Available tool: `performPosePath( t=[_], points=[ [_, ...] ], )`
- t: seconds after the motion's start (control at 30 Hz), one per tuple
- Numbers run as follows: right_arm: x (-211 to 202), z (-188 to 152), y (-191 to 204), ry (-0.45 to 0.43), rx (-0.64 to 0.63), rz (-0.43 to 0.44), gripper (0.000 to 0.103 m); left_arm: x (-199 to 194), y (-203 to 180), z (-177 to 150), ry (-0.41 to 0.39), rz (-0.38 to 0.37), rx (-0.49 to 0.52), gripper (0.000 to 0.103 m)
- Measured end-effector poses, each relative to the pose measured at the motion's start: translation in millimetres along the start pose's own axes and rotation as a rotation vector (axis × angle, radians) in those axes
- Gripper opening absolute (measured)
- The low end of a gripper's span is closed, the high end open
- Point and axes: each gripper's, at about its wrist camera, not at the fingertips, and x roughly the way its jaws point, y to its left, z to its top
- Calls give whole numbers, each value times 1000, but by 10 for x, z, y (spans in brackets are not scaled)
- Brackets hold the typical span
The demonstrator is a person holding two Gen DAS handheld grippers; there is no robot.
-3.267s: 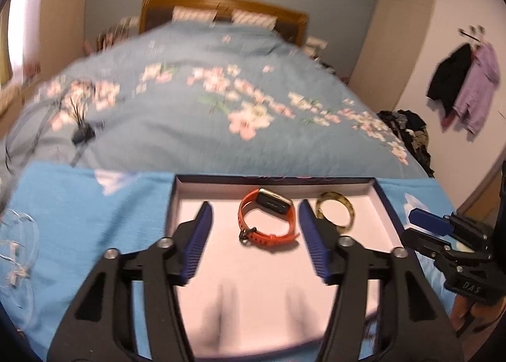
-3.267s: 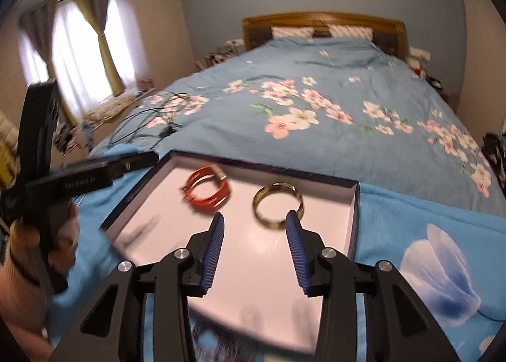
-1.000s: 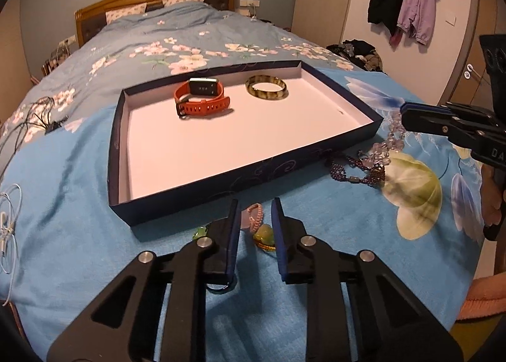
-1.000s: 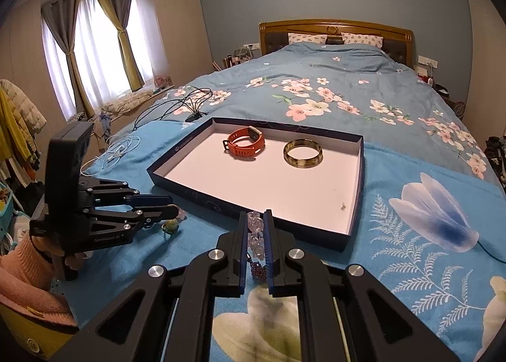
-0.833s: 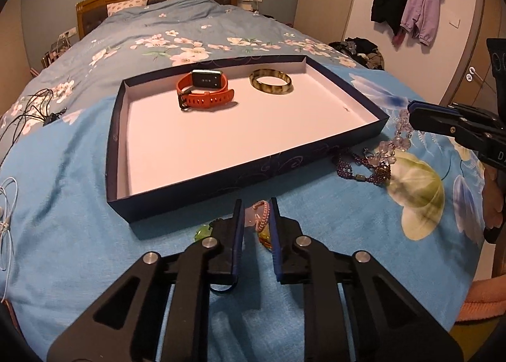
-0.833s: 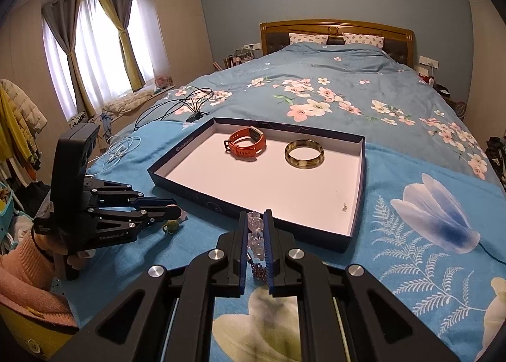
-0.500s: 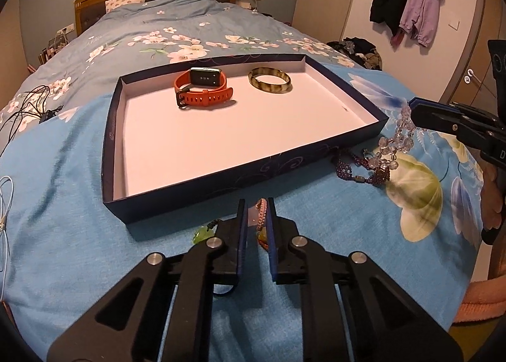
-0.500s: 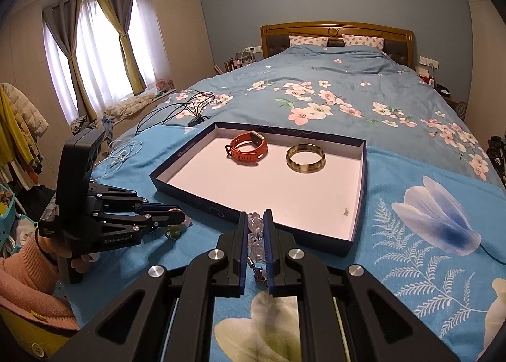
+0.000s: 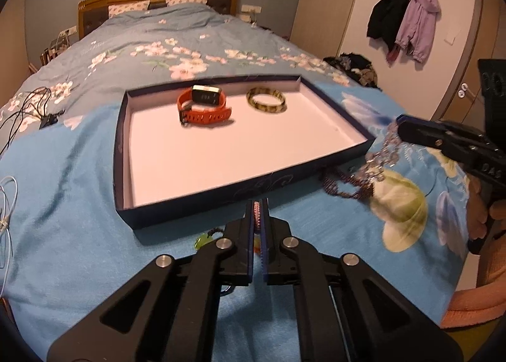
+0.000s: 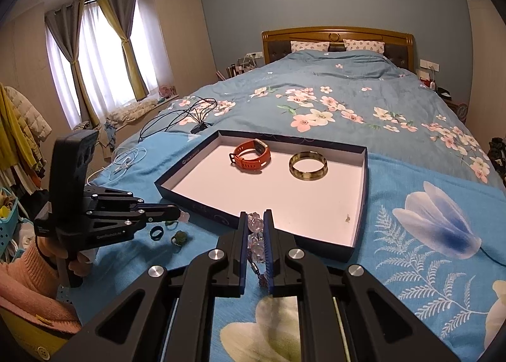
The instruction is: Organize jewelry
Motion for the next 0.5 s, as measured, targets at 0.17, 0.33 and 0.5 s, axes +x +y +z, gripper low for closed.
performPosePath(
  t=[0.17, 0.33, 0.5],
  points=[
    [-40, 48, -6, -19, 1, 6, 8, -159, 5, 87, -49, -35, -11, 3],
    [-51, 110, -17, -34, -1, 9, 8, -279, 70, 174, -87, -33, -30, 3],
    [-40, 172, -16, -46, -12, 7, 8, -322, 105, 253, -109, -16, -32, 3]
  ],
)
